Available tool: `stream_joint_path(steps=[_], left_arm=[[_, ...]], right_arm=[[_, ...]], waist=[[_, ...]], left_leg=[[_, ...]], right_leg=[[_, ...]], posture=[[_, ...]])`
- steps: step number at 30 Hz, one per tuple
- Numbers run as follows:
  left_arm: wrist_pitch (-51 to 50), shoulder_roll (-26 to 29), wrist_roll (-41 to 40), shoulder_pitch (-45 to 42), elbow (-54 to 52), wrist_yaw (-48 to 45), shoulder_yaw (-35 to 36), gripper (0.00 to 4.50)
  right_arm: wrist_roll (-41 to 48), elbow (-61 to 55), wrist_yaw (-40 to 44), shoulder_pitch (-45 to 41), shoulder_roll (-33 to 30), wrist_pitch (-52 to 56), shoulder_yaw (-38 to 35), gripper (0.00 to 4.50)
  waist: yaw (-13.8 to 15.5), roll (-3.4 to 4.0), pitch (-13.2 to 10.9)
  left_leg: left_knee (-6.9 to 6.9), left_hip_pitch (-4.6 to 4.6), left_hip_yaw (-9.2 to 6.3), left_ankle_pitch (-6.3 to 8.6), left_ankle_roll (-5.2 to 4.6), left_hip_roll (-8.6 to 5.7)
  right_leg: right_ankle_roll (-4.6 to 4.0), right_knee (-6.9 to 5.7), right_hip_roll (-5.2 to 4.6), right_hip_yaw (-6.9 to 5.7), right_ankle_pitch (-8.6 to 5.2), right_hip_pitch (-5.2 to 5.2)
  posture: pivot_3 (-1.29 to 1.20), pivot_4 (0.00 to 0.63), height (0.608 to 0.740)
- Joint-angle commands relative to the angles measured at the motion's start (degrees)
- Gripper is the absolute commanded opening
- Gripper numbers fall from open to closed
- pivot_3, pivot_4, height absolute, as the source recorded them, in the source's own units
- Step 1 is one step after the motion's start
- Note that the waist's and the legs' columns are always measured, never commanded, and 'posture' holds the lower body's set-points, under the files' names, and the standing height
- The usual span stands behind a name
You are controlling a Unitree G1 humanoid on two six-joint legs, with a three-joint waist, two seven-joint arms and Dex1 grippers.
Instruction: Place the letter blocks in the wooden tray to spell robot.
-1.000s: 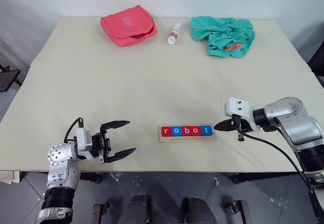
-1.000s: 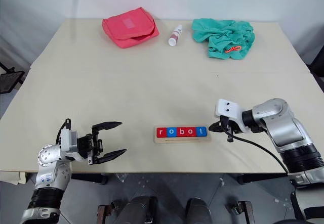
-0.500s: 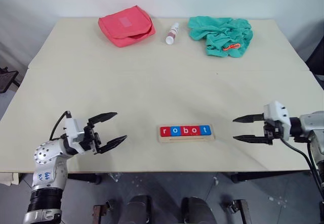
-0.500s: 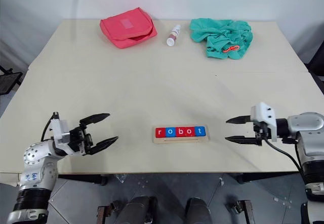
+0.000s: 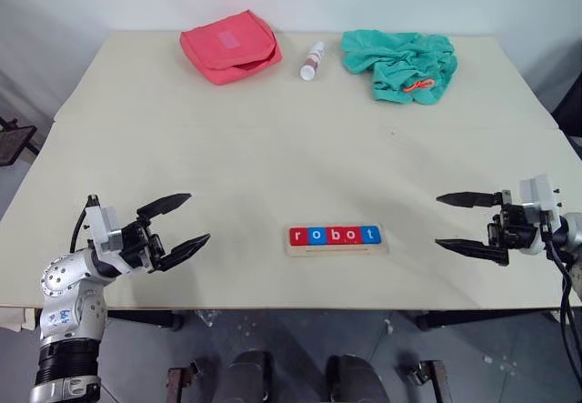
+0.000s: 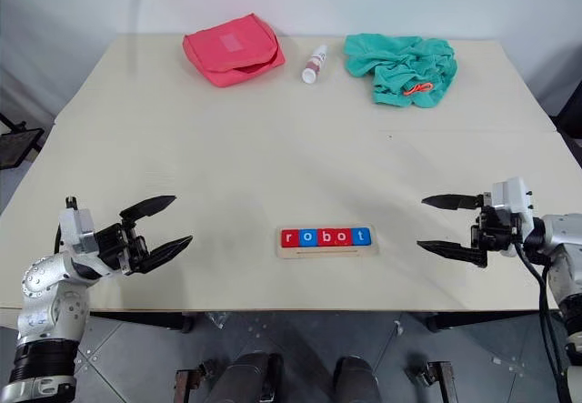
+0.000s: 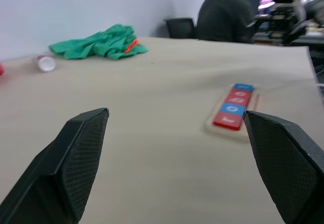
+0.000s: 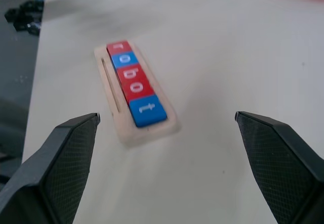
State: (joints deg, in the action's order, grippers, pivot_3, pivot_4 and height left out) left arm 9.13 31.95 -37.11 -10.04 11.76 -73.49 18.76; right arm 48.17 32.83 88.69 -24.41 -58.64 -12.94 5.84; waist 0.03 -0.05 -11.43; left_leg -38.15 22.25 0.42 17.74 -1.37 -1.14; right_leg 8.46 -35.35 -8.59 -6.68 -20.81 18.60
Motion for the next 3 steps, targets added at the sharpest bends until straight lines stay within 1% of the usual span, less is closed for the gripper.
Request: stream_joint_path(steps=[1,3], left_arm=[[0.11,0.56,-2.10,0.07,-1.60,-1.78,1.67,4.50],[0.90,0.17,-2.54,-0.21,-1.29,-3.60,1.74,4.50]], right_arm=[[3.69,-0.35,3.81,-0.53,-2.93,-2.18,2.35,4.47],[4.81,-0.06,3.81,-0.82,-3.39,-2.26,3.26,4.47]], waist=[[0.02,0.00,0.00],[0.04,0.00,0.00]], left_leg=[[-0.01,0.00,0.01,0.00,0.00,0.00],[-0.01,0.00,0.01,0.00,0.00,-0.01]], right_leg=[[0.00,0.00,0.00,0.00,0.00,0.00],[0.00,0.00,-0.01,0.00,0.00,0.00]], posture=[[0.00,0.150,0.740],[0.00,0.150,0.740]])
